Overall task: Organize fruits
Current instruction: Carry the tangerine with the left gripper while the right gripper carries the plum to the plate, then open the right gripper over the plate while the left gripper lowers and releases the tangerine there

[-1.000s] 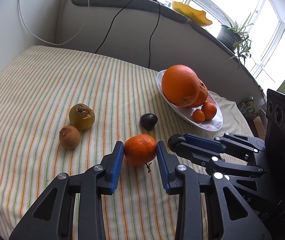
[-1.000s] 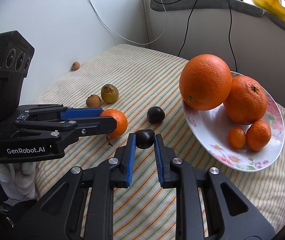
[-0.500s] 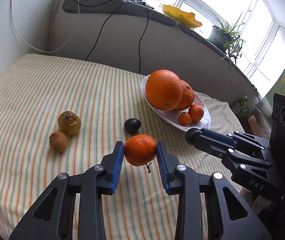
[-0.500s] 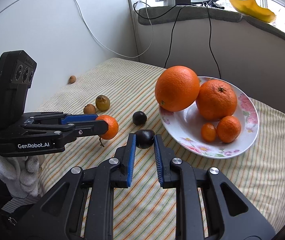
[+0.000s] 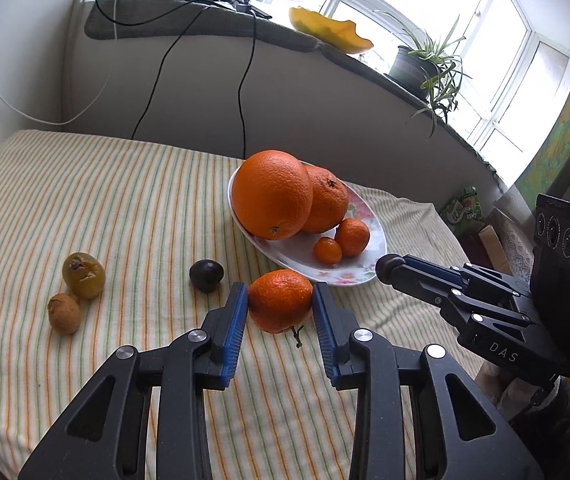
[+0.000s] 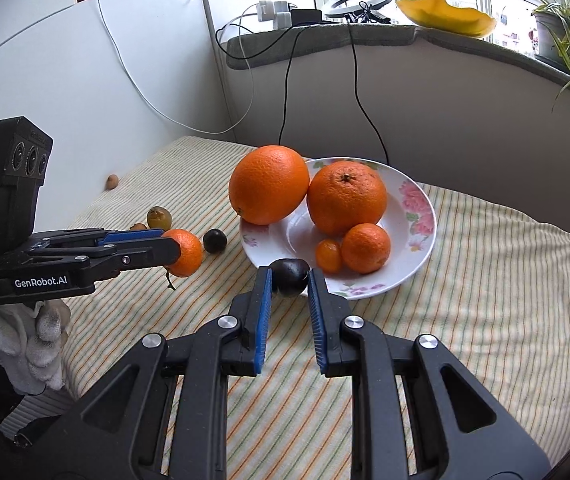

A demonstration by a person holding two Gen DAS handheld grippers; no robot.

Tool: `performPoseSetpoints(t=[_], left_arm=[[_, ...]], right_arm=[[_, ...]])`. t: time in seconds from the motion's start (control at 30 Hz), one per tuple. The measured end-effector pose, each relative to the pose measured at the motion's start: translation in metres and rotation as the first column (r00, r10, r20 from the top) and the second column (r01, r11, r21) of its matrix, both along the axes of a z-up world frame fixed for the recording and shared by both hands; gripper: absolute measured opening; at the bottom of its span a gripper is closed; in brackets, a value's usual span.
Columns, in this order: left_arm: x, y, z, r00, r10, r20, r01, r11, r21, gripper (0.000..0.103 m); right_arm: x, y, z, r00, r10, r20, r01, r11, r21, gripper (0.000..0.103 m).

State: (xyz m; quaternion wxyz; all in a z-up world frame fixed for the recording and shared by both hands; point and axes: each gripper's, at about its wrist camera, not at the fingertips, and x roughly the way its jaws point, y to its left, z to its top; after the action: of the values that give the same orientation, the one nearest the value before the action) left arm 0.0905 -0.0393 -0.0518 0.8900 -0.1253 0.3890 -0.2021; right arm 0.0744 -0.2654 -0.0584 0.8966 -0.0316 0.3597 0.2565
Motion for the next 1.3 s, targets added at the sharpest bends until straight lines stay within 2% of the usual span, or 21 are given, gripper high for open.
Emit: performPoseSetpoints(t=[0.63,0.7,0.73,0.9,1.1,1.13,1.2,1.23,1.3], left_arm=[[0.021,-0.032,0.003,0.999,-0.045,0.008,0.045,0.999,0.011,0.031],[0.022,-0.033,0.004,0.999,-0.047,0.008,0.047,0.999,0.01,0.027],[0.023,-0.035,0.004,0.999,-0.049,0.009,0.048,0.999,0.01,0.021],[0.028,-0.041,0.004,0.999,-0.049,0.024,0.048,0.998,0.037,0.021],[0.025,-0.036,0.001,0.998,-0.068,-0.005,0.068,0.998,0.01,0.021],[0.023,-0.035,-0.001,0.998,-0.066,-0.012,0.067,0.998,0.014,0.021],[0.02,-0.035,-0.006,0.997,-0.075,-0.027,0.075,0.997,0.021,0.033],[0.018,-0.036,-0.009,0.997,-0.074,-0.033,0.075,0.997,0.029,0.046],[0.016,-0.036,-0.013,0.997,-0.071,-0.043,0.073,0.997,0.041,0.049]], right_arm=[[0.01,-0.001,-0.006,1.0,-0.001,-0.01,0.001,1.0,0.006,0.019],[0.011,-0.001,-0.007,1.0,-0.003,-0.01,0.003,1.0,0.007,0.019],[0.011,-0.001,-0.007,1.0,-0.003,-0.012,0.003,1.0,0.008,0.019],[0.013,0.0,-0.01,1.0,0.0,-0.016,0.0,1.0,0.002,0.019],[0.013,-0.001,-0.01,1.0,-0.002,-0.013,0.002,1.0,0.013,0.019],[0.013,-0.001,-0.01,1.0,-0.002,-0.013,0.002,1.0,0.013,0.019],[0.015,-0.001,-0.01,1.0,-0.001,-0.016,0.001,1.0,0.014,0.019],[0.015,-0.001,-0.011,1.0,-0.002,-0.017,0.002,1.0,0.015,0.019],[0.016,-0.003,-0.012,1.0,-0.002,-0.021,0.003,1.0,0.021,0.019]])
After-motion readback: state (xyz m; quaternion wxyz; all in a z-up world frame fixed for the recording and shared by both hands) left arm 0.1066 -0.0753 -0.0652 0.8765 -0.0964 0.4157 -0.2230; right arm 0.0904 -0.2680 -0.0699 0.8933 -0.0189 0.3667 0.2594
